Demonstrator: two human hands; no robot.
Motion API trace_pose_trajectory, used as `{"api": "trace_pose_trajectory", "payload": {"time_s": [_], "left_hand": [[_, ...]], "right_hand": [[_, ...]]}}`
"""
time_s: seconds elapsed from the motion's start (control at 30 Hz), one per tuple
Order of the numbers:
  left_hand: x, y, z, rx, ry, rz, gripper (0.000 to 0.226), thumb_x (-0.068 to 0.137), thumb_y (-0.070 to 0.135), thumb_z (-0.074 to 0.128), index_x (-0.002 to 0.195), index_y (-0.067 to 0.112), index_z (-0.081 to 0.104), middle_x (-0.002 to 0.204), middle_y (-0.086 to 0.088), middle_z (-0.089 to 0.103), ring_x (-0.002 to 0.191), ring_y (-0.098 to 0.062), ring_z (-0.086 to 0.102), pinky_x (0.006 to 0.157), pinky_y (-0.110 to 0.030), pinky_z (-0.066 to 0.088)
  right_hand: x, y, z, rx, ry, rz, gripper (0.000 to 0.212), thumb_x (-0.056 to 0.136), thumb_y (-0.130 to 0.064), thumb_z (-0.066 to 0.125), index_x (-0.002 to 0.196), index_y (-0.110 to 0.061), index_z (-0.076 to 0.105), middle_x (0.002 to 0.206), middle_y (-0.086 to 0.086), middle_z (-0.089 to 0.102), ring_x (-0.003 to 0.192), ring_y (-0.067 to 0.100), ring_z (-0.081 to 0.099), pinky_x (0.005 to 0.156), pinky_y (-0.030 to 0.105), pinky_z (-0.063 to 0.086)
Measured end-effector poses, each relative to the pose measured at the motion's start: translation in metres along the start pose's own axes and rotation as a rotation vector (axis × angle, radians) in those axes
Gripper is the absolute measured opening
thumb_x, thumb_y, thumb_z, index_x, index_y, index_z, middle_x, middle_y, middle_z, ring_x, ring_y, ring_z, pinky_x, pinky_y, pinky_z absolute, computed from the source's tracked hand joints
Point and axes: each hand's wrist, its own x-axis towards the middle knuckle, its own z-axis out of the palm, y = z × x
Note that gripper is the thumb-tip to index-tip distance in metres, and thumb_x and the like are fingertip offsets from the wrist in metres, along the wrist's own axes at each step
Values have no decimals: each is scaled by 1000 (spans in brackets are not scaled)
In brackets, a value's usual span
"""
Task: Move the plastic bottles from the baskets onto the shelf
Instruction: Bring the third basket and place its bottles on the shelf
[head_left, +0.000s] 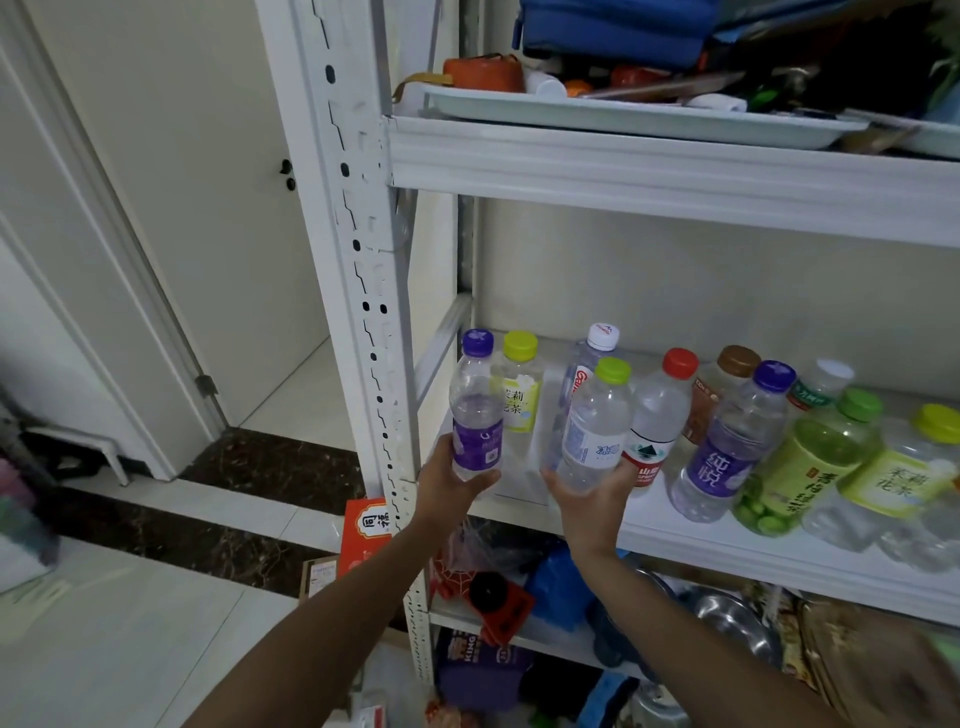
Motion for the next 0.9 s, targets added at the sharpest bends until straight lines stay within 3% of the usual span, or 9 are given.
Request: {"api": "trace_pose_trajectory", "payload": {"time_s": [0.13, 0.23, 0.33, 0.43, 0.53, 0.6, 0.67, 0.77, 0.9], "left_hand": [[5, 2, 0, 55, -14, -1, 57, 69, 22, 85, 115, 23, 50, 111, 3, 65, 99, -12, 62, 79, -18, 46], [5, -1, 3, 111, 25, 0, 64, 66, 28, 87, 117, 20, 49, 111, 4, 63, 99, -12, 61, 79, -22, 50], [6, -1, 9, 186, 88, 0, 73, 64, 34, 87, 123, 16, 47, 115, 1, 59, 101, -15, 58, 84, -32, 53], [4, -3, 13, 170, 92, -22, 80, 64, 29, 88, 128, 13, 44, 121, -4, 55, 110, -19, 54, 91, -34, 50], [-9, -9, 13, 9, 51, 11, 76, 67, 20, 80, 134, 16, 44, 126, -2, 56, 118, -18, 54, 99, -39, 48], [-17, -14, 12, -31, 44, 61, 71, 74, 10, 70, 139, 17, 42, 130, 0, 56, 122, -13, 53, 103, -34, 46], [-17, -17, 10, 12, 56, 62, 67, 80, 8, 70, 141, 18, 42, 133, 3, 56, 124, -11, 52, 105, -35, 44], [-11, -17, 8, 117, 77, 3, 69, 74, 19, 80, 134, 22, 47, 128, 4, 57, 117, -16, 54, 100, -44, 47], [-4, -8, 8, 254, 93, -25, 73, 66, 26, 86, 128, 18, 49, 120, 0, 53, 110, -17, 52, 94, -35, 48]], "right_hand": [[3, 4, -2, -28, -27, -20, 78, 57, -6, 90, 113, -10, 35, 113, 6, 47, 104, 17, 49, 79, -4, 36], [2, 16, -11, -63, -140, -12, 83, 55, -3, 90, 117, -9, 35, 117, 9, 48, 107, 17, 50, 83, 2, 39], [-6, 34, -22, -105, -245, 67, 76, 59, -11, 89, 118, -18, 42, 119, 7, 54, 111, 17, 55, 93, 22, 47], [-11, 38, -26, -133, -278, 131, 70, 64, -15, 87, 120, -15, 44, 119, 5, 56, 113, 20, 55, 100, 41, 47], [-11, 34, -22, -114, -254, 171, 72, 62, -6, 87, 113, -17, 37, 120, 7, 54, 111, 23, 53, 97, 40, 47], [-11, 30, -20, -117, -244, 164, 73, 62, -4, 86, 112, -18, 34, 118, 5, 53, 108, 21, 52, 93, 33, 45], [-12, 31, -18, -128, -223, 156, 74, 62, -3, 85, 112, -20, 34, 115, 2, 51, 107, 19, 50, 90, 29, 42], [-12, 34, -15, -137, -200, 155, 75, 61, -5, 86, 114, -21, 35, 117, 6, 53, 110, 22, 52, 93, 34, 46], [-9, 34, -16, -117, -256, 182, 79, 61, -4, 85, 119, -22, 34, 122, 5, 52, 112, 20, 52, 95, 31, 45]]}}
